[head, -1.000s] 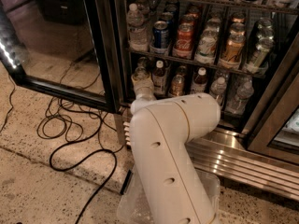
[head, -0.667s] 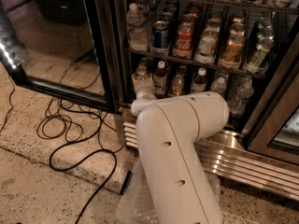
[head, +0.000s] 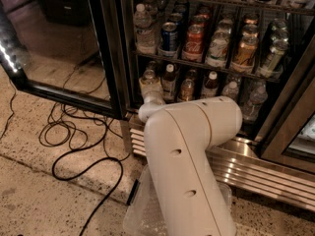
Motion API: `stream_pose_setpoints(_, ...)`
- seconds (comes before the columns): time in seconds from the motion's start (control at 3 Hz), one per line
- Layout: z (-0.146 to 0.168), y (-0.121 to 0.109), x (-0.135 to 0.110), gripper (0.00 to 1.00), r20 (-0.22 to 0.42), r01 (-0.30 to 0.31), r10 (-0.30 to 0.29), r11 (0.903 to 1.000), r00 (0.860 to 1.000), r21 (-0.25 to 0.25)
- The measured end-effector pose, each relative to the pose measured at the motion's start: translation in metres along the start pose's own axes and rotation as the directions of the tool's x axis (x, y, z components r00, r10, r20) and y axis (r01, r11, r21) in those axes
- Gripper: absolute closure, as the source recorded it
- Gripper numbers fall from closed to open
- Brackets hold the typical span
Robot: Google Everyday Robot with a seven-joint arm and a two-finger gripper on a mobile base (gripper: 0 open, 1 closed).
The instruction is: Pick 7up can from bottom shelf of fridge
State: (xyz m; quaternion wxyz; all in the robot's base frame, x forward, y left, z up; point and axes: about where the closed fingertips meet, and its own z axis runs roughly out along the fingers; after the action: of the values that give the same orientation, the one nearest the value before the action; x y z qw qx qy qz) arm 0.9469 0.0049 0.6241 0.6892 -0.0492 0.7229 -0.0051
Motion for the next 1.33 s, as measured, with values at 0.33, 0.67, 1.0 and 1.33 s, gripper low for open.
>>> stream_pose_setpoints(0.33,-0.002,0.0,-0.002,1.0,-0.004,-0.009,0.009,1.0,1.0,-0.003)
stream_pose_setpoints(0.67,-0.006,-0.006,-0.008,1.0,0.001,-0.027,0.027,0.9996,1.0,-0.003)
stream_pose_setpoints(1.0,-0.009,-0.006,-0.01,1.0,-0.003,-0.033,0.033,0.9994,0.999,-0.008)
stream_pose_setpoints(1.33,-0.013,-0.007,-0.013,1.0,-0.007,-0.038,0.038,0.9992,0.999,-0.011)
